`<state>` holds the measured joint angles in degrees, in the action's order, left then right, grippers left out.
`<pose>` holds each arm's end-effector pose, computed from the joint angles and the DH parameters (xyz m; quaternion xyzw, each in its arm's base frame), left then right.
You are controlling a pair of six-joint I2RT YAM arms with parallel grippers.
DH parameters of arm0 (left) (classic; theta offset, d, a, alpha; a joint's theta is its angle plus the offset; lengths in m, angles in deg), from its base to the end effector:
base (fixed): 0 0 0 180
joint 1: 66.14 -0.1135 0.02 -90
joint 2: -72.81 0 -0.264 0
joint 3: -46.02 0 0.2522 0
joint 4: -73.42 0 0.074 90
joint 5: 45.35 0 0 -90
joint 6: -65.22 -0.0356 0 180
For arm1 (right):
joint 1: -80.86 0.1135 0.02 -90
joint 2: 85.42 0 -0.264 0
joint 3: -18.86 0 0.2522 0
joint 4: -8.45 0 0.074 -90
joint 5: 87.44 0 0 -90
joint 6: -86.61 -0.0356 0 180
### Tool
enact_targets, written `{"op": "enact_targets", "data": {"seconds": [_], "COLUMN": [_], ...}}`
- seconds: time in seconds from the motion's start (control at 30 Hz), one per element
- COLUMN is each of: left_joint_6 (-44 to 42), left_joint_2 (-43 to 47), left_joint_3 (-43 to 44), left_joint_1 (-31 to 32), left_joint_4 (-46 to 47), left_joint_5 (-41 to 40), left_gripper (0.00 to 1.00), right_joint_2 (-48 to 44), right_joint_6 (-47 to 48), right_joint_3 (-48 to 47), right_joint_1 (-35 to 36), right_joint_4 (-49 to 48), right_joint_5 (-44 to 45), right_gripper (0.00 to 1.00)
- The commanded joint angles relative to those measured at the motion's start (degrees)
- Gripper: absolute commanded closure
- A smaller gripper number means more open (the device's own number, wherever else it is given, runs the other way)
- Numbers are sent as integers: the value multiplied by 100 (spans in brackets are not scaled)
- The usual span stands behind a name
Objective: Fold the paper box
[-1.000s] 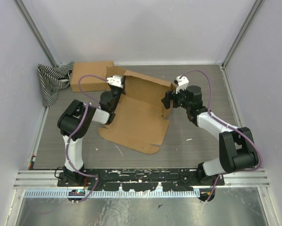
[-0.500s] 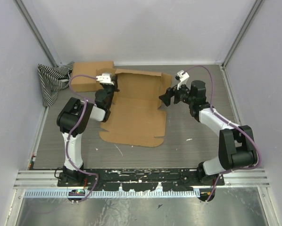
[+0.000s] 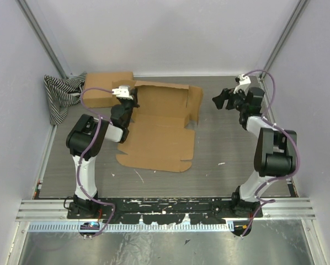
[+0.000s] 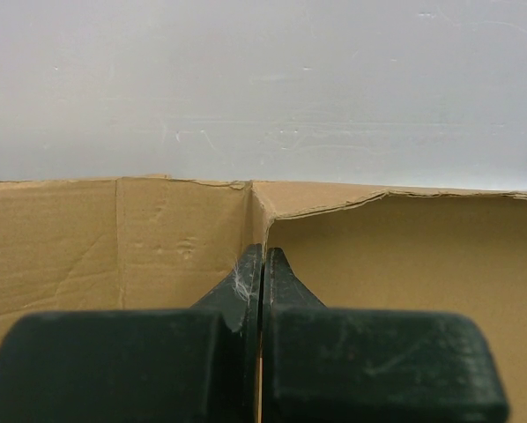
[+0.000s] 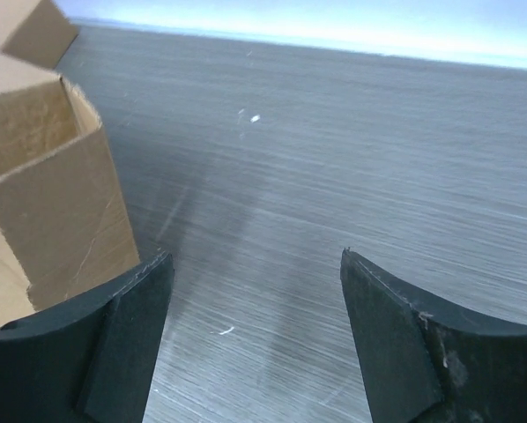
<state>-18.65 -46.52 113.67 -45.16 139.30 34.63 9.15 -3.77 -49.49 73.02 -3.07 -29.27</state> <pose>0.3864 -0.1415 0.1725 0.0107 0.6157 -0.1321 0.7767 0.3672 -0.0316 0.2388 -0.1125 0.7715 0.1784 0.6003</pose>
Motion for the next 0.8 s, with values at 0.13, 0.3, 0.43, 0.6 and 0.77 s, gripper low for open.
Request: {"op": "enact_targets", "data": {"seconds": [0.13,0.3,0.43,0.6,0.77], "left_joint_6": [59,48,21,21,53], "left_joint_2": [64,92,126,199,285], "left_joint_3": [24,0,-14,-59,-112], "left_joint_1": [-41,-35,-40,-38,-38], "left_joint_4": [237,237,237,237,237], "left_joint_5": [95,143,194,283,385], "left_gripper": [100,100,100,100,100], "right_joint_2": [851,1173,1127,963,907], "right_joint_6": [160,134,143,426,379], "right_joint_3": [-550,-824,-878,-879,-805], "right_joint_1": [589,779,889,1133,1409], "right_joint_4": [-423,-486,-400,25,80], "right_joint_5": [-1579,-1985,-2162,-2038,-1506], "right_gripper": [19,19,20,20,22]}}
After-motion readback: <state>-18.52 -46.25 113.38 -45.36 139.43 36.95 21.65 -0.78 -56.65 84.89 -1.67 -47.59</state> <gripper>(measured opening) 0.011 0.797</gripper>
